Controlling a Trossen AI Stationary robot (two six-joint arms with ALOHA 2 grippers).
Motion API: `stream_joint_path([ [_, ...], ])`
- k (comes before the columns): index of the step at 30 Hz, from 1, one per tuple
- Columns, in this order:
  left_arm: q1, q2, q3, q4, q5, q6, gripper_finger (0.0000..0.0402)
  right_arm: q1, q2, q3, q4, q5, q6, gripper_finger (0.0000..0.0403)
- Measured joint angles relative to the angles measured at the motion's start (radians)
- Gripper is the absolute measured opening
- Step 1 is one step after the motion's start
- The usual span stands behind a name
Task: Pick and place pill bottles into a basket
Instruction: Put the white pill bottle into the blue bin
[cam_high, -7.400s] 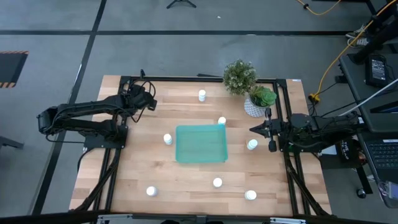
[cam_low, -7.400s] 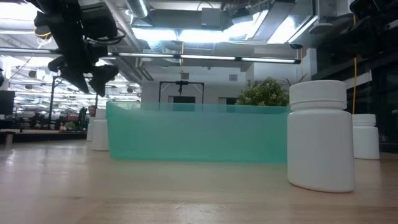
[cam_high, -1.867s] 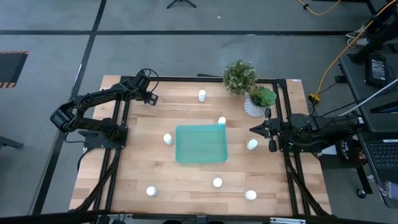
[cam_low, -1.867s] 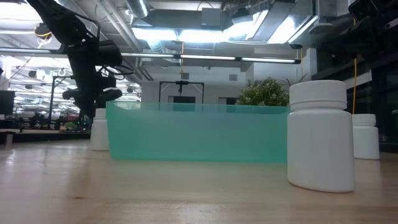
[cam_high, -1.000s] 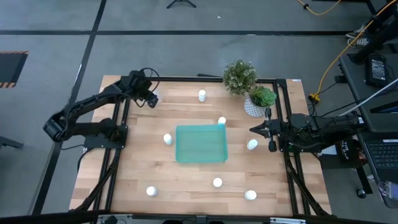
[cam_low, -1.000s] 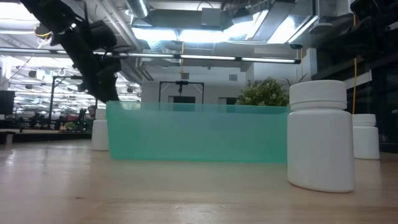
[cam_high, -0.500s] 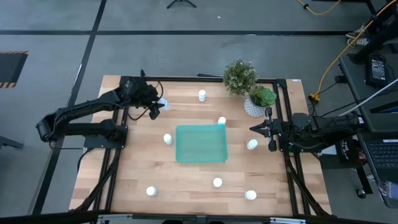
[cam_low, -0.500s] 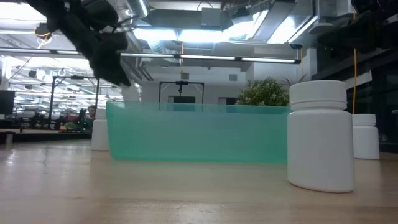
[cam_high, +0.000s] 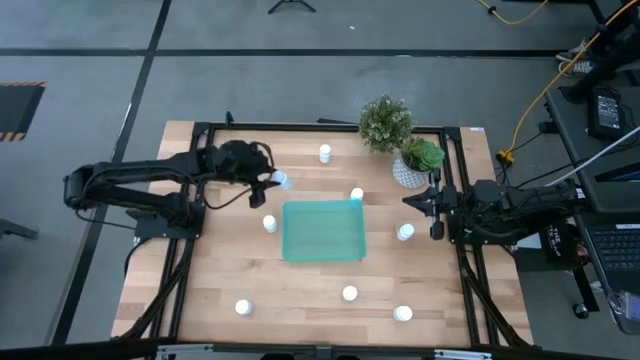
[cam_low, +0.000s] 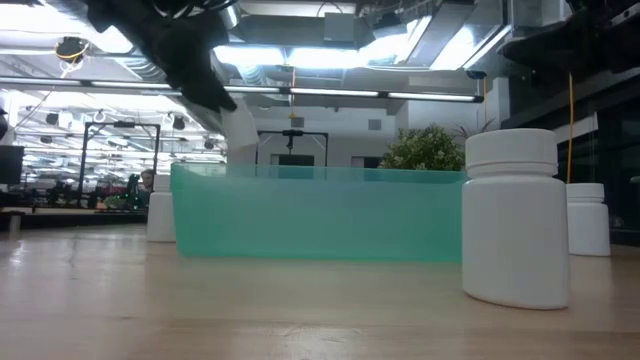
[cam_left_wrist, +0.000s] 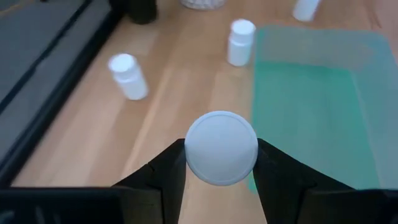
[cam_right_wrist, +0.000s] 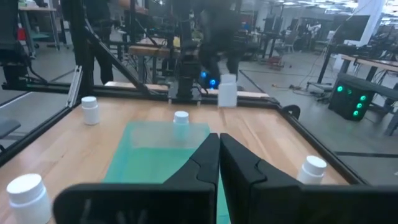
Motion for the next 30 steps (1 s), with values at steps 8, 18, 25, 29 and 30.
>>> stream_joint_path([
  [8, -0.134, 0.134, 0.075, -0.008, -0.014, 0.007, 0.0155, 0.000, 0.000, 0.000, -0.004, 0.000, 0.003, 0.0016],
  [18, -0.230, 0.276, 0.244, -0.147, -0.044, 0.034, 0.0155, 0.000, 0.000, 0.000, -0.007, -0.001, 0.001, 0.0016],
  [25, -0.248, 0.347, 0.264, -0.187, -0.087, 0.027, 0.0155, 0.000, 0.000, 0.000, -0.008, -0.001, 0.001, 0.0016],
  [29, -0.248, 0.394, 0.264, -0.180, -0.087, 0.011, 0.0155, 0.000, 0.000, 0.000, -0.008, -0.001, 0.001, 0.0016],
  [30, -0.248, 0.406, 0.264, -0.182, -0.087, 0.010, 0.0155, 0.000, 0.000, 0.000, -0.008, -0.001, 0.001, 0.0016],
])
